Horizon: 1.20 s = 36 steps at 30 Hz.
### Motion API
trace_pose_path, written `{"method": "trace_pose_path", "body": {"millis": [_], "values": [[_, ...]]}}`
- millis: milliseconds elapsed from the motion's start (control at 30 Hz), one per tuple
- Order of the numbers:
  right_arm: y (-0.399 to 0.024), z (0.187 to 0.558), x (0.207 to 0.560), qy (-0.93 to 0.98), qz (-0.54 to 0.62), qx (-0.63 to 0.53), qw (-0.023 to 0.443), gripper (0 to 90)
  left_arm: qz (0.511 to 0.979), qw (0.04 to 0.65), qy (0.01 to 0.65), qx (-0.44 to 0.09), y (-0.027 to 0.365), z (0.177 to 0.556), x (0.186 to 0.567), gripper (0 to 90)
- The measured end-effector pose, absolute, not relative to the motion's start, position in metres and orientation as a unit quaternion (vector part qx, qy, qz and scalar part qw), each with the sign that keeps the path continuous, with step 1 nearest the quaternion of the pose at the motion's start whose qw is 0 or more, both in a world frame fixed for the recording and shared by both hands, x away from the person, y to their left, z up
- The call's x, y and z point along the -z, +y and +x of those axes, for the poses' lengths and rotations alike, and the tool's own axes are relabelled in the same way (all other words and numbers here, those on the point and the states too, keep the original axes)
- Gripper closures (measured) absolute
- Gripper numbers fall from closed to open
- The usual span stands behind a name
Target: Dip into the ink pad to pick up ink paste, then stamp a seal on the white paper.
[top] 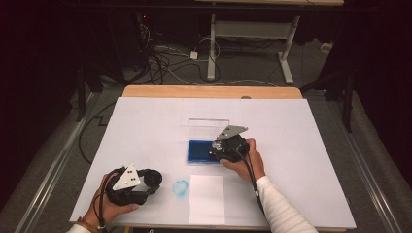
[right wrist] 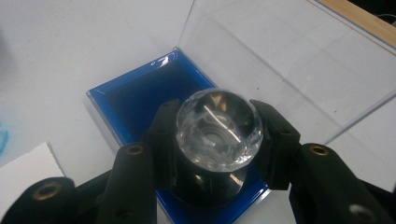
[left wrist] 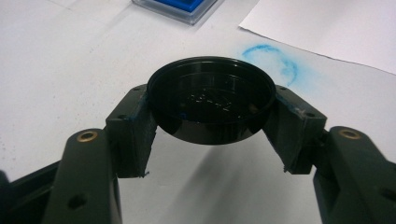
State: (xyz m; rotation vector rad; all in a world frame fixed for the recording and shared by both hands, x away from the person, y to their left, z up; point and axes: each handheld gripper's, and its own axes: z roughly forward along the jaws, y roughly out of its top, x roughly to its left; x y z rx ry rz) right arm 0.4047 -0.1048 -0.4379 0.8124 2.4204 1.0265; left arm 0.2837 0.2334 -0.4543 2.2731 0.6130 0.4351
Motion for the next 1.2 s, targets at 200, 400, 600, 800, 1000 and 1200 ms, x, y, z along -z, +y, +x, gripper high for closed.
{"method": "trace_pose_path", "body": {"millis": [200,400,600,800,1000,1200], "values": [[-0.105,0.406,0.437,0.866,0.285,-0.363,0.192,56.8,0.884,0.366,0.24,-0.166,0.234,0.286,0.456,36.5],[-0.106,0.407,0.438,0.865,0.284,-0.367,0.19,56.8,0.881,0.371,0.241,-0.167,0.234,0.289,0.457,36.5],[-0.11,0.408,0.435,0.865,0.287,-0.371,0.177,56.9,0.881,0.372,0.242,-0.168,0.233,0.289,0.456,36.5],[-0.114,0.403,0.424,0.858,0.286,-0.382,0.192,56.8,0.882,0.37,0.242,-0.164,0.232,0.29,0.457,36.5],[-0.121,0.395,0.404,0.847,0.278,-0.402,0.208,56.8,0.883,0.369,0.242,-0.161,0.231,0.292,0.458,36.5],[-0.128,0.382,0.387,0.843,0.259,-0.425,0.206,56.8,0.885,0.365,0.241,-0.157,0.227,0.294,0.46,36.5]]}}
